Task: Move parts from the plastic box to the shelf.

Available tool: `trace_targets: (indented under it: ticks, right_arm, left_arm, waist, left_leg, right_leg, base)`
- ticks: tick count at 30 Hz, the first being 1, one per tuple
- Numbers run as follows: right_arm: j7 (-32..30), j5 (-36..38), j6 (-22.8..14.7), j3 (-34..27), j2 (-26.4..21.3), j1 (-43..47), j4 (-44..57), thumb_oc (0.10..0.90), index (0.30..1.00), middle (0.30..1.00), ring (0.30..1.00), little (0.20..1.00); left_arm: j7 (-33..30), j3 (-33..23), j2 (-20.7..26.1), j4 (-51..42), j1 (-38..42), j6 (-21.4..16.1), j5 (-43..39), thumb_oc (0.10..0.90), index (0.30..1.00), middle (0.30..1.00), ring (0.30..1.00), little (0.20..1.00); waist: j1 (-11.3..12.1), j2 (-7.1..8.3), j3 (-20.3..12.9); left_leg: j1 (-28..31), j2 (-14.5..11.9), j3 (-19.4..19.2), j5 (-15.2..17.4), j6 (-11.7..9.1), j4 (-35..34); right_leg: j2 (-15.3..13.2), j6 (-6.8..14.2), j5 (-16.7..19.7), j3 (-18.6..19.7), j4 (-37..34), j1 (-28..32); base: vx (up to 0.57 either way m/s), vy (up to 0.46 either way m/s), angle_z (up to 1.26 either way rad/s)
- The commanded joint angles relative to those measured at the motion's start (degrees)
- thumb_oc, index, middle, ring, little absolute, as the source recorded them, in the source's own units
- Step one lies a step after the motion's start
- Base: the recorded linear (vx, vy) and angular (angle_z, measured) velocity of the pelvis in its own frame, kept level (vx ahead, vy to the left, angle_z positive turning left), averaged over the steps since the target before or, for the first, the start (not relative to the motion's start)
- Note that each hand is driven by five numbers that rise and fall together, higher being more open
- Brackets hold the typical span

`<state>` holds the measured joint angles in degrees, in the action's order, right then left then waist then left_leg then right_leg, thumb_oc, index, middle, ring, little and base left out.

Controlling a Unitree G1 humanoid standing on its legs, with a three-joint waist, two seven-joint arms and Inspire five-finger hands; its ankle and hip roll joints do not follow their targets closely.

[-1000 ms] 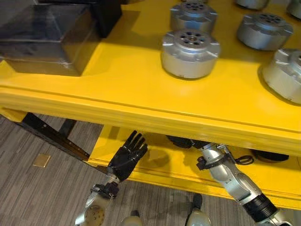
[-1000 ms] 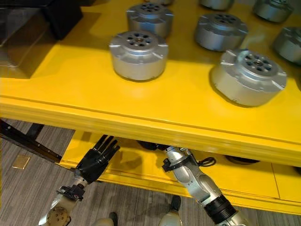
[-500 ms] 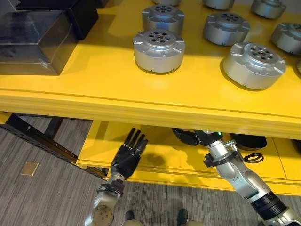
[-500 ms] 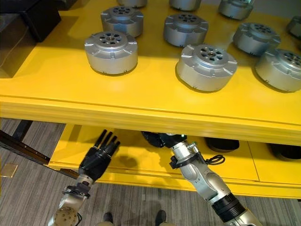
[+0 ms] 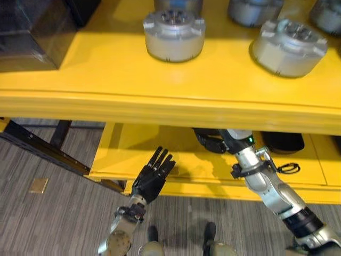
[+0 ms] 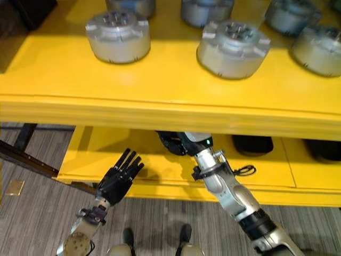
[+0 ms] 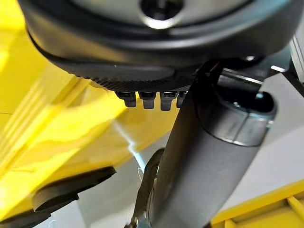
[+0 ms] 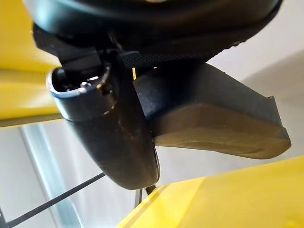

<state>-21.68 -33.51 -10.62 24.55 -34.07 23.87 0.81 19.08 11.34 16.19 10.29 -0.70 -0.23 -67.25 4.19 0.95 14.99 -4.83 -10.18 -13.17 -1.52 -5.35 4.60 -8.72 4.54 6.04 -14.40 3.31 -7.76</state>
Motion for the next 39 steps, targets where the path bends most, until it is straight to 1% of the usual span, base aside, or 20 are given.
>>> trace_targets:
  ticks: [1, 5, 7, 9, 12, 15, 17, 19, 22, 25, 28, 30, 31, 33, 34, 35, 38, 39]
  right_arm:
    - [-3.56, 1.98, -2.85, -2.36, 0.45, 8.67, 7.68, 0.400, 0.300, 0.300, 0.300, 0.300]
    - [-1.92, 2.62, -2.79, -1.82, -0.20, 9.78, 7.56, 0.400, 0.300, 0.300, 0.300, 0.300]
    - [-0.40, 2.02, -3.53, -1.14, -0.36, 11.94, 6.86, 0.400, 0.300, 0.300, 0.300, 0.300]
    - [-0.30, 1.35, -3.42, -0.97, -0.40, 12.52, 6.96, 0.400, 0.300, 0.300, 0.300, 0.300]
    - [0.20, 1.83, -2.31, -0.61, -0.50, 13.75, 6.41, 0.400, 0.300, 0.300, 0.300, 0.300]
    - [0.59, 2.00, 0.00, -0.54, -0.88, 15.68, 4.97, 0.400, 0.300, 0.300, 0.300, 0.300]
    - [1.00, 2.85, 0.70, -0.49, -1.20, 16.38, 4.35, 0.400, 0.300, 0.300, 0.300, 0.300]
    - [2.05, 2.15, 0.92, -0.96, -1.81, 17.70, 3.26, 0.400, 0.300, 0.300, 0.300, 0.300]
    - [3.12, 2.34, 1.62, -1.31, -2.81, 19.05, 2.70, 0.400, 0.300, 0.300, 0.300, 0.300]
    - [3.96, 2.24, 2.25, -1.86, -4.26, 19.93, 2.77, 0.400, 0.300, 0.300, 0.300, 0.300]
    - [5.02, 3.22, 3.76, -2.63, -5.96, 21.16, 2.21, 0.400, 0.300, 0.300, 0.300, 0.300]
    - [5.06, 3.18, 4.71, -3.08, -7.51, 22.11, 1.25, 0.400, 0.300, 0.300, 0.300, 0.300]
    - [5.93, 2.59, 4.85, -3.62, -8.46, 22.01, 0.94, 0.400, 0.300, 0.300, 0.300, 0.300]
    - [7.07, 3.87, 4.86, -3.90, -10.97, 22.21, -0.29, 0.400, 0.300, 0.300, 0.300, 0.300]
    - [8.07, 5.14, 5.73, -3.94, -12.04, 22.07, -1.47, 0.400, 0.300, 0.300, 0.300, 0.300]
    - [7.79, 4.62, 5.88, -3.64, -13.01, 21.95, -3.35, 0.400, 0.300, 0.300, 0.300, 0.300]
    - [8.00, 5.12, 4.43, -3.30, -16.84, 21.68, -7.69, 0.400, 0.300, 0.300, 0.300, 0.300]
    - [7.49, 5.35, 4.09, -3.26, -17.43, 21.73, -9.05, 0.400, 0.300, 0.300, 0.300, 0.300]
  left_arm:
    - [1.18, -0.19, 0.96, -6.45, 2.58, -3.11, -1.53, 0.900, 1.000, 1.000, 1.000, 1.000]
    - [1.63, 0.27, 0.96, -6.86, 3.04, -2.47, -0.74, 0.900, 1.000, 1.000, 1.000, 1.000]
    - [1.89, 1.28, 1.49, -8.06, 4.37, -3.45, -0.28, 0.900, 1.000, 1.000, 1.000, 1.000]
    - [1.76, 1.43, 1.71, -8.51, 5.01, -4.00, -0.41, 0.900, 1.000, 1.000, 1.000, 1.000]
    - [1.35, 1.61, 1.85, -9.02, 6.12, -5.08, -0.67, 0.900, 1.000, 1.000, 1.000, 1.000]
    - [0.98, 1.64, 2.16, -9.99, 7.90, -6.45, -1.36, 0.900, 1.000, 1.000, 1.000, 1.000]
    - [0.51, 1.56, 2.36, -10.73, 8.52, -6.53, -1.87, 0.900, 1.000, 1.000, 1.000, 1.000]
    - [0.59, 1.53, 2.19, -11.20, 9.71, -6.70, -1.57, 0.900, 1.000, 1.000, 1.000, 1.000]
    - [0.47, 1.66, 1.82, -12.02, 10.55, -6.40, -0.85, 0.900, 1.000, 1.000, 1.000, 1.000]
    - [0.44, 1.42, 1.79, -12.69, 10.63, -6.10, -0.67, 0.900, 1.000, 1.000, 1.000, 1.000]
    - [1.05, 1.22, 1.90, -12.99, 10.87, -6.41, -0.87, 0.900, 1.000, 1.000, 1.000, 1.000]
    - [0.95, 0.95, 2.12, -13.55, 11.25, -5.97, -0.90, 0.900, 1.000, 1.000, 1.000, 1.000]
    - [1.06, 0.82, 2.22, -13.57, 11.22, -5.68, -0.89, 0.900, 1.000, 1.000, 1.000, 1.000]
    - [1.07, 0.52, 2.54, -14.11, 11.18, -4.95, -0.38, 0.900, 1.000, 1.000, 1.000, 1.000]
    - [1.19, 0.40, 2.70, -14.38, 10.70, -4.74, -0.26, 0.900, 1.000, 1.000, 1.000, 1.000]
    - [1.34, 0.06, 3.02, -14.30, 10.55, -4.42, -0.25, 0.900, 1.000, 1.000, 1.000, 1.000]
    - [2.79, -0.50, 3.78, -13.75, 9.34, -3.71, 0.86, 0.900, 1.000, 1.000, 1.000, 1.000]
    - [3.22, -0.71, 3.97, -13.64, 9.01, -3.56, 0.89, 0.900, 1.000, 1.000, 1.000, 1.000]
  waist:
    - [0.29, 0.69, 1.15]
    - [0.40, 0.67, 2.10]
    - [0.36, 0.07, 4.50]
    - [0.27, -0.16, 5.29]
    - [0.10, -0.37, 6.50]
    - [-0.03, -0.57, 8.23]
    - [-0.04, -0.63, 8.76]
    - [-0.12, -0.52, 10.25]
    - [-0.21, -0.54, 11.31]
    - [-0.37, -0.61, 12.09]
    - [-0.52, -0.55, 13.06]
    - [-0.37, -0.37, 13.72]
    - [-0.42, -0.11, 14.11]
    - [-0.44, 0.18, 14.57]
    - [-0.33, 0.36, 14.68]
    - [-0.21, 0.75, 14.71]
    - [-0.01, 1.71, 14.59]
    - [0.09, 1.87, 14.48]
  left_leg:
    - [0.16, 0.96, 6.05, 4.24, 2.50, 4.88]
    - [-0.89, 0.68, 6.51, 5.00, 2.73, 7.37]
    - [-4.48, 0.41, 7.59, 6.19, 3.13, 12.46]
    - [-5.74, 0.42, 7.85, 6.53, 3.24, 13.95]
    - [-7.75, 0.43, 8.16, 7.18, 3.44, 16.39]
    - [-10.47, 0.50, 8.59, 7.97, 3.70, 19.47]
    - [-11.29, 0.53, 8.72, 8.21, 3.80, 20.34]
    - [-13.39, 0.69, 8.99, 9.46, 4.05, 23.53]
    - [-15.62, 0.92, 9.14, 10.31, 4.39, 26.12]
    - [-17.51, 1.21, 9.24, 11.09, 4.77, 28.34]
    - [-19.81, 1.43, 9.38, 12.01, 5.13, 30.90]
    - [-21.48, 1.75, 9.57, 12.49, 5.41, 32.35]
    - [-21.76, 2.03, 10.00, 14.19, 5.12, 33.78]
    - [-22.51, 1.99, 10.10, 14.45, 5.15, 34.44]
    - [-22.71, 1.95, 10.14, 14.53, 5.12, 34.61]
    - [-22.82, 1.80, 10.07, 14.64, 5.16, 34.63]
    - [-22.97, 1.36, 9.87, 14.87, 5.10, 34.82]
    - [-22.88, 1.20, 9.81, 14.88, 5.05, 34.80]
  right_leg:
    - [-0.93, 1.47, -9.53, 0.94, 11.70, 1.16]
    - [-1.23, 1.00, -10.62, 1.23, 14.25, 0.40]
    - [-1.92, 0.25, -12.68, 2.09, 20.55, -3.07]
    - [-2.07, -0.02, -13.39, 2.32, 22.59, -4.39]
    - [-2.37, -0.46, -14.55, 2.66, 25.71, -6.40]
    - [-2.58, -0.98, -16.14, 3.10, 30.13, -9.32]
    - [-2.67, -1.22, -16.74, 3.17, 31.49, -10.18]
    - [-2.97, -1.74, -18.69, 3.51, 35.84, -12.29]
    - [-3.31, -2.29, -20.06, 3.65, 39.35, -14.51]
    - [-3.66, -2.62, -21.09, 4.09, 42.31, -16.65]
    - [-4.08, -2.85, -22.04, 4.59, 45.13, -19.03]
    - [-4.25, -2.95, -22.55, 4.83, 46.72, -20.60]
    - [-4.11, -2.39, -23.89, 5.42, 47.73, -20.66]
    - [-3.80, -2.40, -23.97, 5.59, 47.95, -21.19]
    - [-3.64, -2.48, -23.94, 5.54, 47.83, -21.18]
    - [-3.42, -2.51, -23.86, 5.37, 47.58, -21.20]
    - [-2.79, -2.63, -23.50, 5.08, 46.81, -20.98]
    - [-2.75, -2.64, -23.36, 4.96, 46.46, -20.72]
  base:
    - [-0.11, -0.017, 0.10]
    - [-0.08, -0.013, 0.01]
    - [-0.21, 0.000, 0.04]
    - [-0.14, 0.008, 0.08]
    - [-0.15, 0.007, 0.08]
    - [-0.17, -0.004, 0.05]
    - [-0.13, -0.006, 0.05]
    - [-0.17, -0.031, 0.01]
    - [-0.13, -0.026, 0.04]
    - [-0.11, -0.009, 0.08]
    - [-0.12, -0.007, -0.01]
    - [-0.10, -0.051, -0.01]
    - [-0.05, -0.069, 0.04]
    - [-0.04, -0.068, 0.08]
    - [-0.03, -0.088, 0.03]
    - [-0.01, -0.100, -0.02]
    - [0.03, -0.108, -0.03]
    - [0.08, -0.082, -0.02]
